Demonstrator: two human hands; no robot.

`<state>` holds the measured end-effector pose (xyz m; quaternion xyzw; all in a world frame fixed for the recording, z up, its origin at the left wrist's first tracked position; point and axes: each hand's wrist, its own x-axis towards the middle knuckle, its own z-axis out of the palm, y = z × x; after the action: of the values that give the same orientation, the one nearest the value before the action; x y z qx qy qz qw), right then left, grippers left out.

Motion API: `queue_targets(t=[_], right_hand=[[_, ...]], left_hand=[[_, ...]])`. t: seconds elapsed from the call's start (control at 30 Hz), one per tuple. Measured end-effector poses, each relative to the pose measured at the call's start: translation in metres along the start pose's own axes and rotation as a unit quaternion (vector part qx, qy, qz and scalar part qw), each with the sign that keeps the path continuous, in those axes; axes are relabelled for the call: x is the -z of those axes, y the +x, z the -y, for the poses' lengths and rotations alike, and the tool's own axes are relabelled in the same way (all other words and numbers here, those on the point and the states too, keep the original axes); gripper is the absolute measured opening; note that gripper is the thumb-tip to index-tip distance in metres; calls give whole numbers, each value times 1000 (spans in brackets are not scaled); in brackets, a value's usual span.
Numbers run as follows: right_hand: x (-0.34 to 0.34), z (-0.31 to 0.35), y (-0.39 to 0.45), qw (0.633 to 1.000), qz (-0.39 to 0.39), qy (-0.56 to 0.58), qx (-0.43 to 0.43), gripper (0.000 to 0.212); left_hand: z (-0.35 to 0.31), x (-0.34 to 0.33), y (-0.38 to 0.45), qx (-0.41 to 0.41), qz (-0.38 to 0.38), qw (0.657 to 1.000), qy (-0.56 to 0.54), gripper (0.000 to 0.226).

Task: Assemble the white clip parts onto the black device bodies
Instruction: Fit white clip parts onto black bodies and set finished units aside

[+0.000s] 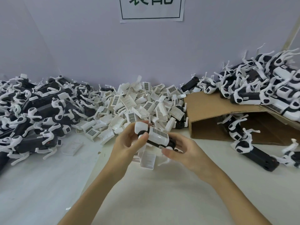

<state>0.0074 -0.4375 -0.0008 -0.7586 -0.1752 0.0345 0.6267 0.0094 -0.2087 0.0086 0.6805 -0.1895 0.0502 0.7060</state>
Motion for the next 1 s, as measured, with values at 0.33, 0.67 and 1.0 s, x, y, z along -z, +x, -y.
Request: queue_targets(t=[0.33,0.67,1.0], right_hand=[[33,28,12,979,-178,-96,29,62],[117,90,50,932,-189,310,23,83],[-2,-19,40,928,-170,321,-84,30]], left_hand=[[16,18,2,-21,-29,990,134,61],[25,14,9,-30,-101,971,213,23],[39,23,12,-168,-95,860,472,19]])
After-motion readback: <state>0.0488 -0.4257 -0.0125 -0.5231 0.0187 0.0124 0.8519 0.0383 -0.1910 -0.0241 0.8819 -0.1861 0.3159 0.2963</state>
